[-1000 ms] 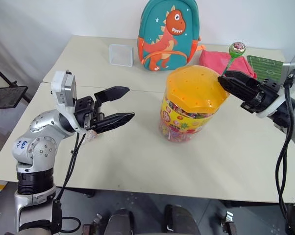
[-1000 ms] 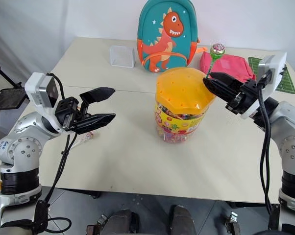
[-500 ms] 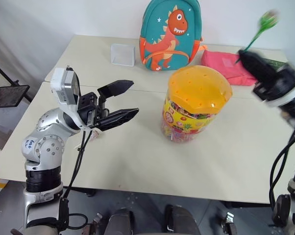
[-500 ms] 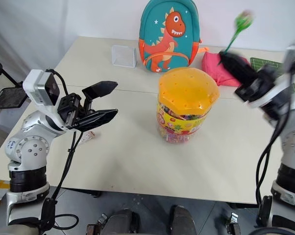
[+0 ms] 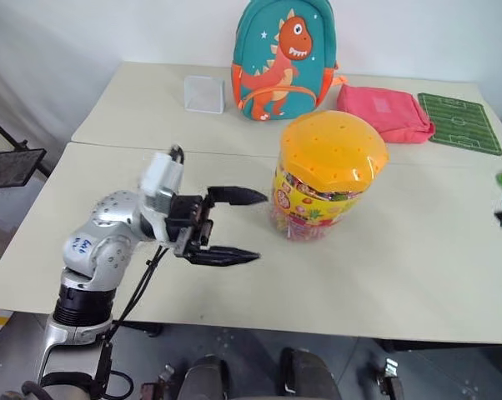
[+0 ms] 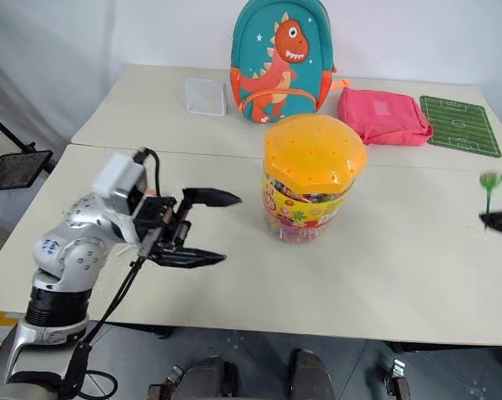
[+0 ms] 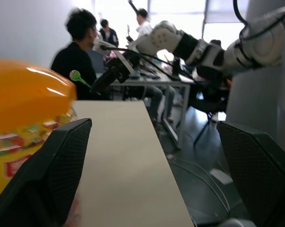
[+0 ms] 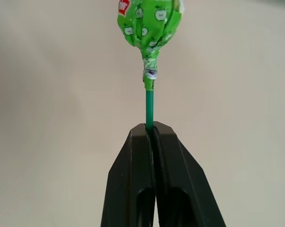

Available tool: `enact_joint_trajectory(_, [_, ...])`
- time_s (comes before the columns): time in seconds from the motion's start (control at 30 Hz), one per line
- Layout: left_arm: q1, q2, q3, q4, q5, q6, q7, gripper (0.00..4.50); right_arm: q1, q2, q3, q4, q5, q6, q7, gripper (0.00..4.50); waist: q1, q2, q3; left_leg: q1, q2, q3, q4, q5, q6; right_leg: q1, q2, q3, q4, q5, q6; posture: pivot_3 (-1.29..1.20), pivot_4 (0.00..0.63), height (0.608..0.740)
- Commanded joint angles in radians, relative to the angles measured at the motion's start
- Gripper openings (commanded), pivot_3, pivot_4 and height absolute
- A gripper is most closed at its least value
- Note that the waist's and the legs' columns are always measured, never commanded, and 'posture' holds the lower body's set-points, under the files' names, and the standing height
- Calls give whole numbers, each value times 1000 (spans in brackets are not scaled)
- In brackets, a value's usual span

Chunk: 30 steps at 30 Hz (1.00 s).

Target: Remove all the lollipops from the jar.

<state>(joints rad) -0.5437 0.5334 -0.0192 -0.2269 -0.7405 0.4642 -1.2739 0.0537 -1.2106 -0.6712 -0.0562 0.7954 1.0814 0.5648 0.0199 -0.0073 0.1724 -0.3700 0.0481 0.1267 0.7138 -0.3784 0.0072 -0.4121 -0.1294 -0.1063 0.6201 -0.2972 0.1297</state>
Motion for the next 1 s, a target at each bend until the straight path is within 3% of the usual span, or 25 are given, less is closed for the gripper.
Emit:
enact_joint_trajectory(0.03, [-1,29,-36,1,56,-43,-43,4500,38,-18,43,-24,-81,-1,28,9,0,0,0,0,0,0,0,0,0,0,0,0,0,0,0,0,150,740])
enact_joint_trajectory(0.2, [-10,94,-66,77,197,-98,-30,4500,49,26,236,53,-210,-19,4,9,4,0,0,0,0,-1,1,0,0,0,0,0,0,0,0,0,150,740])
enact_joint_trajectory(0.27, [7,108,-53,56,154,-54,-41,4500,56,8,266,48,-248,-48,34,227,4,2,1,-1,0,-1,1,0,0,0,0,0,0,0,0,0,150,740])
enact_joint_trajectory(0.37, [25,119,-47,30,129,-29,-44,4500,75,3,244,40,-264,-53,76,979,4,3,1,-1,0,-1,1,0,0,0,0,-1,-1,0,0,0,150,740])
enact_joint_trajectory(0.5, [41,133,-36,27,135,-31,-49,4500,114,10,155,50,-294,-132,143,2407,6,3,1,-1,0,-2,1,0,0,0,0,-1,0,0,0,0,150,740])
enact_joint_trajectory(0.6, [63,132,-10,42,132,-35,-29,4500,180,56,41,43,-307,-333,278,3458,6,3,1,-1,0,-2,0,0,0,0,0,-1,-1,0,0,0,150,740])
enact_joint_trajectory(0.7, [94,128,32,84,173,-66,33,4500,196,191,-150,24,-222,-672,524,4482,5,3,1,0,0,-3,-1,0,0,2,1,-1,-3,0,0,0,150,740])
enact_joint_trajectory(0.77, [105,126,54,111,194,-93,62,4500,166,257,-209,17,-203,-821,578,4482,4,3,1,0,0,-2,-1,0,0,2,1,-1,-4,0,1,0,150,740])
enact_joint_trajectory(0.83, [119,127,81,145,222,-139,95,4500,172,248,-197,-4,-203,-845,642,4482,3,3,2,0,0,-2,-1,0,0,2,1,-1,-4,0,1,0,150,740])
enact_joint_trajectory(0.9, [150,147,109,218,286,-214,129,4500,196,255,-144,-139,-130,-813,720,4482,1,3,2,1,0,-1,0,0,0,3,1,0,-3,0,1,0,150,740])
enact_joint_trajectory(1.0, [188,156,129,280,346,-307,166,4500,226,300,-13,-275,-153,-898,780,4482,-5,3,2,3,1,-2,-1,0,-1,2,2,-1,0,0,0,0,150,740])
